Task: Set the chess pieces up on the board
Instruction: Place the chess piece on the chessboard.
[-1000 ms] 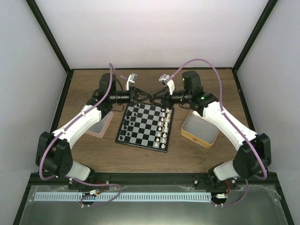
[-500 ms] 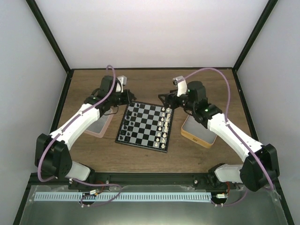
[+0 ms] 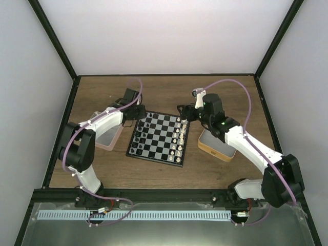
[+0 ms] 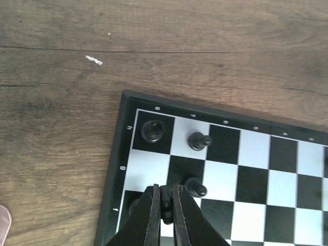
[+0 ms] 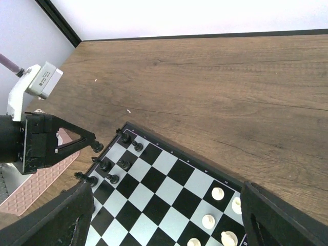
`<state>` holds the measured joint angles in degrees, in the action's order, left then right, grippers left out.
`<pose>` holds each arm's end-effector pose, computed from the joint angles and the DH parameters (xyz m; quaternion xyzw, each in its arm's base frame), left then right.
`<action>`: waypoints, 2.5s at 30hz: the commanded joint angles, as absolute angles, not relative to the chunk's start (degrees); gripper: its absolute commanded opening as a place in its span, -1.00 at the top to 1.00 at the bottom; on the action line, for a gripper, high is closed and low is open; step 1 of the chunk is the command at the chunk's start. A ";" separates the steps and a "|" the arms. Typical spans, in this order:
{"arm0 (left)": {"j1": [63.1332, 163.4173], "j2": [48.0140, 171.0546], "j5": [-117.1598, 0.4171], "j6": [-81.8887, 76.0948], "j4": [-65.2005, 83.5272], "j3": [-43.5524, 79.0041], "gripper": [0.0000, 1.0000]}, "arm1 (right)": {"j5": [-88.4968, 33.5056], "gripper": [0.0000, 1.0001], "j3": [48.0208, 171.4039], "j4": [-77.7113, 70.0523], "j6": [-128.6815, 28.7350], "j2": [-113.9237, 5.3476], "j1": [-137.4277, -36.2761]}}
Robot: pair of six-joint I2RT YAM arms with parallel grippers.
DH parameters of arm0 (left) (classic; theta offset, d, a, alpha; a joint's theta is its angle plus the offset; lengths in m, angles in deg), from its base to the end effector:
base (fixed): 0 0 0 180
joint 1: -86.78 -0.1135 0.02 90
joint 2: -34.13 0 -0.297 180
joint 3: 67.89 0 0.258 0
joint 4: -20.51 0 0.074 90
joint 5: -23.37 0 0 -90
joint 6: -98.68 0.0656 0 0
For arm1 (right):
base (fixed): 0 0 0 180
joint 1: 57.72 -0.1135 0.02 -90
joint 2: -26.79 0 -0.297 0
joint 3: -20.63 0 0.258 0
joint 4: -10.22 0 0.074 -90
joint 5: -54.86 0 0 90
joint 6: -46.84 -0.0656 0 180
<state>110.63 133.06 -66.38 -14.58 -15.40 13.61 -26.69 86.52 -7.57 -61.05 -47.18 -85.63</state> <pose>0.3617 -0.1602 0.2176 0.0056 0.9492 -0.1276 0.2875 0.2768 0.1576 0.3021 -0.1128 0.8385 0.2635 0.4634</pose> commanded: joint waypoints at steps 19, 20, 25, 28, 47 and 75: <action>110.55 140.94 -70.06 -12.54 -9.79 15.08 0.89 | -29.11 -0.60 86.36 -7.32 -60.66 -48.66 -85.72; 110.56 140.96 -70.06 -12.50 -9.63 14.96 0.89 | -29.09 -0.60 86.33 -7.36 -60.73 -48.67 -85.70; 110.59 141.90 -69.36 -12.01 -9.80 15.70 0.86 | -29.16 -0.60 86.12 -7.42 -60.87 -48.65 -85.66; 110.59 142.36 -68.82 -11.89 -9.98 16.13 0.86 | -29.04 -0.60 86.11 -7.62 -60.85 -48.68 -85.67; 110.54 140.79 -68.09 -11.96 -12.33 16.60 0.69 | -30.74 -0.60 85.66 -8.75 -61.74 -45.73 -85.41; 110.77 139.76 -67.06 -11.53 -14.87 16.59 0.76 | -31.01 -0.60 84.16 -8.63 -62.65 -45.02 -85.24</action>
<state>110.65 141.04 -67.43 -12.03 -14.22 15.49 -30.30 84.49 -8.75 -62.32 -45.98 -85.30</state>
